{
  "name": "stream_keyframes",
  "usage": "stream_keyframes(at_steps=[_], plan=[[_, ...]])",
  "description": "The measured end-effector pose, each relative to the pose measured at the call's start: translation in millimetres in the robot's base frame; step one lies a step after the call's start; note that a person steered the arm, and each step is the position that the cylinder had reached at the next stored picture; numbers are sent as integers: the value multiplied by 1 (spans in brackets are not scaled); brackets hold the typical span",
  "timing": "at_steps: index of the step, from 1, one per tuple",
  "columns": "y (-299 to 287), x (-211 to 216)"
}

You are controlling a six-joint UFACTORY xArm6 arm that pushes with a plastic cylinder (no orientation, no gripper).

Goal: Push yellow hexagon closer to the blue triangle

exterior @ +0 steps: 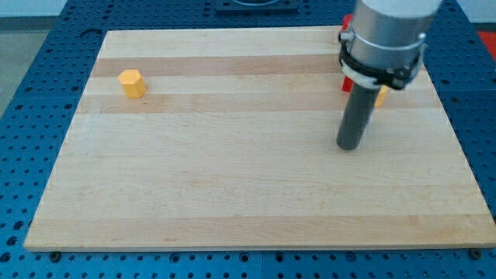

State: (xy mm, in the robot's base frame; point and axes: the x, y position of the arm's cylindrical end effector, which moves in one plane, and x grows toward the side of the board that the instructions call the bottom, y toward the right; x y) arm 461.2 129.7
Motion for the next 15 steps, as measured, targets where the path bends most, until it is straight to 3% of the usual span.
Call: stream_keyframes(at_steps=[2,4,7,8,9,11,12,14,15], plan=[[41,-19],[12,0],[-309,-26],[-370,-88],[-376,-127],[-276,-76],[-296,-78],[-422,-117],[-405,-142]])
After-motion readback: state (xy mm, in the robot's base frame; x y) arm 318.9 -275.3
